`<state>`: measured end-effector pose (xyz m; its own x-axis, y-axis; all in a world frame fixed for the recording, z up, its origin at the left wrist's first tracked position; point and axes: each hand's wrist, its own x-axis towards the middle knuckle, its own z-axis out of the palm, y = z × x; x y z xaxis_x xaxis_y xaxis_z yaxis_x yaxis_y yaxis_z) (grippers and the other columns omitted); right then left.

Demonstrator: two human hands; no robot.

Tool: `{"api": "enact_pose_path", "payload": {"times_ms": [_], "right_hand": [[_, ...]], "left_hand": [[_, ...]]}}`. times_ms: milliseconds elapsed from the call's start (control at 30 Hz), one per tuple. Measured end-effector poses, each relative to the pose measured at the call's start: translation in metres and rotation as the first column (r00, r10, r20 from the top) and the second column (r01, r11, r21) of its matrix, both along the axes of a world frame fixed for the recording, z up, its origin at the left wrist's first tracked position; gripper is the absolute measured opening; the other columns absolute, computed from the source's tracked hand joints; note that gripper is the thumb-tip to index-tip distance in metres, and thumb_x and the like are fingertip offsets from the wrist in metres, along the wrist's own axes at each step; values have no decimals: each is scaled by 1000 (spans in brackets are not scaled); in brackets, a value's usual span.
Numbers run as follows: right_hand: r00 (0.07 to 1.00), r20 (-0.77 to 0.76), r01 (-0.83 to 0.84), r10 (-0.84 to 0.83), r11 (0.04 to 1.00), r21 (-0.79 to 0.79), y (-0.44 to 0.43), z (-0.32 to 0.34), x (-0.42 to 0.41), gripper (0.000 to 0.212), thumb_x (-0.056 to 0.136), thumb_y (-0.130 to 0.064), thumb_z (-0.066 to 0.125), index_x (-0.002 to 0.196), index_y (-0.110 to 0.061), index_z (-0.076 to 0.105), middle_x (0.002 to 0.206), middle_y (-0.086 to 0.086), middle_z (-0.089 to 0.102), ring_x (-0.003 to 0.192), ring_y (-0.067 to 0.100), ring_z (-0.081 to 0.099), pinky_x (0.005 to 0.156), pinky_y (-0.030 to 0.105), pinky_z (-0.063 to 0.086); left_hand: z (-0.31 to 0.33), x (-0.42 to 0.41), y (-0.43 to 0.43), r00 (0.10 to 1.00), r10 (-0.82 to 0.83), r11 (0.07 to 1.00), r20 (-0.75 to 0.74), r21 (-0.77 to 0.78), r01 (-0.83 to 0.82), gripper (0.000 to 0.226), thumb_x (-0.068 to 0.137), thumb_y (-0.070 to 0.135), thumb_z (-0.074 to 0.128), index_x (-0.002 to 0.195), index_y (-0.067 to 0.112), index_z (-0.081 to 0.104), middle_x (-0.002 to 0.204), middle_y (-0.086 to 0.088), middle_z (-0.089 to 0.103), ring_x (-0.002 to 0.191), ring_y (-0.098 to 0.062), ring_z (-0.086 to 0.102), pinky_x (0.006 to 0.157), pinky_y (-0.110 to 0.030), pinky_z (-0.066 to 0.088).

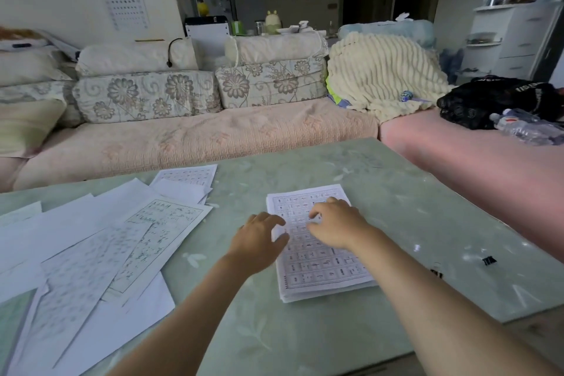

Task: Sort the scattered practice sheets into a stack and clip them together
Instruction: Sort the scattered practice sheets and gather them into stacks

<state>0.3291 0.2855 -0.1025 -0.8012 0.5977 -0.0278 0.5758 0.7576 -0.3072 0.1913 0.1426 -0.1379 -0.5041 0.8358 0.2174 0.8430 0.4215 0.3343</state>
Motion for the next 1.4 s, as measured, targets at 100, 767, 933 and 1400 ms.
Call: {"api": "enact_pose_path", "payload": {"times_ms": [100,767,933,1400], "right_hand": [[992,-93,-95,88,993,-73,-35,3,-35,37,94,-47,51,126,-31,58,135,-1,48,124,23,47,103,42,42],[785,124,-603,607,794,-73,-280,-42,-294,92,77,-79,55,154,-45,17,167,0,5,153,21,3,122,47,10],[717,187,-674,671,736,-58,-264,-59,-285,103,66,-87,56,151,-57,6,166,-6,-13,152,12,-14,123,47,-7],[796,82,-594,599,800,-80,-272,-34,-254,84,84,-72,54,155,-36,25,165,-7,15,151,16,14,122,40,13]], "left_hand": [[8,-25,-28,1000,23,999,-6,24,-23,38,90,44,55,126,30,57,129,7,56,120,-16,48,98,-35,44],[-4,-213,-347,850,522,789,66,-415,-452,98,70,79,57,150,35,22,161,1,10,148,-24,7,119,-45,14],[11,-214,-393,839,488,796,239,-517,-316,125,58,74,73,153,40,0,162,11,-8,149,-18,-7,119,-50,7],[-14,-209,-337,817,577,748,13,-409,-522,125,50,101,34,151,29,20,155,-2,17,144,-29,13,117,-53,14]]}}
